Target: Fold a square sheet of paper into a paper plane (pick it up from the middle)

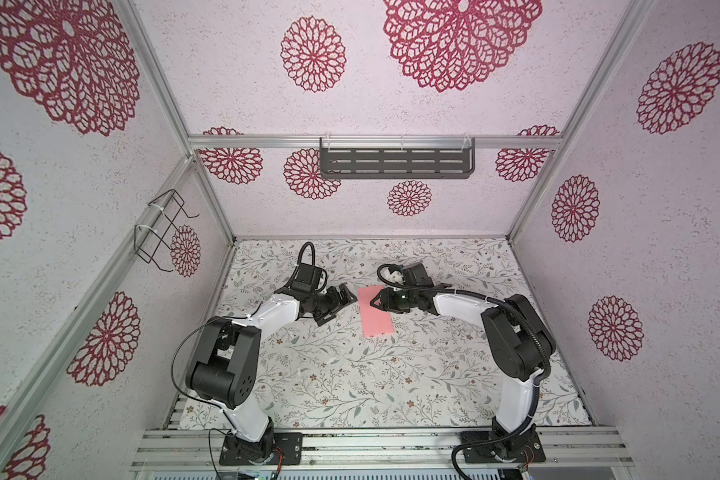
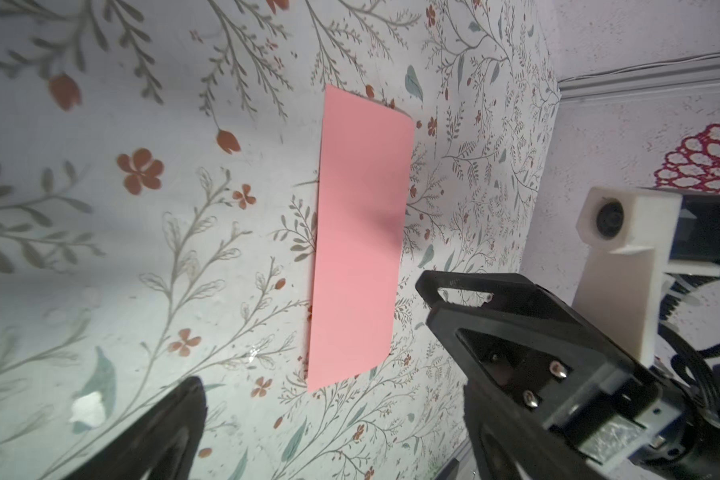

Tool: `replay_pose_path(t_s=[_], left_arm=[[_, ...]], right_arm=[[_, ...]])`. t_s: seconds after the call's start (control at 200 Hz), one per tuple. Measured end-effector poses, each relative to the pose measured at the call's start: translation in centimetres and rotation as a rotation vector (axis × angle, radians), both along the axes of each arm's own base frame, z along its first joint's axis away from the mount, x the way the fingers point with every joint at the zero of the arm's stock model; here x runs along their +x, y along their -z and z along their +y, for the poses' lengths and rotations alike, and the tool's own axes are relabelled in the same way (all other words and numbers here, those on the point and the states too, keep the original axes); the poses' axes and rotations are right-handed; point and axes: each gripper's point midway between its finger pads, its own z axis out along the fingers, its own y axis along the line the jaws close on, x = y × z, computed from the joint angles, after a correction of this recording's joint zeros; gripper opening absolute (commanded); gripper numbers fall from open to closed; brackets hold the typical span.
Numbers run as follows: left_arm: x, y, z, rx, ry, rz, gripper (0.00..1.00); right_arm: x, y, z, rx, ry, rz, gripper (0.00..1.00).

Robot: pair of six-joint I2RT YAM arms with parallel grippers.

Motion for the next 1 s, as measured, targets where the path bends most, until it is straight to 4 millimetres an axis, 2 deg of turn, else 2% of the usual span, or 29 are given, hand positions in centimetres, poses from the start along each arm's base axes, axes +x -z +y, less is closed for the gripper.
replay_pose_path(t_s=[0.195,0.44,0.655,0.82,1.001], left_arm=[[-0.8,1.7,-2.0,-0.050,0.034,0.063,0.83],[-1.7,4.0,-3.2,-0.077,0.062,0.141,0.71],[-2.2,5.5,-3.6,-0.082,0.077,0.183,0.61],[-1.9,5.8,-4.1,-0.093,0.097,0.183,0.55],[-0.6,6.1,-5.0,-0.103,0.135,0.157,0.51]], right_arm=[[0.3,1.9,-0.5,-0.026,0.045,0.045,0.42],[0.2,4.2,-1.0,-0.047,0.065,0.099,0.42],[0.3,4.2,-1.1,-0.003,0.076,0.118,0.42],[0.3,4.2,-1.1,0.028,0.075,0.124,0.42],[0.3,4.2,-1.1,0.052,0.074,0.136,0.42]])
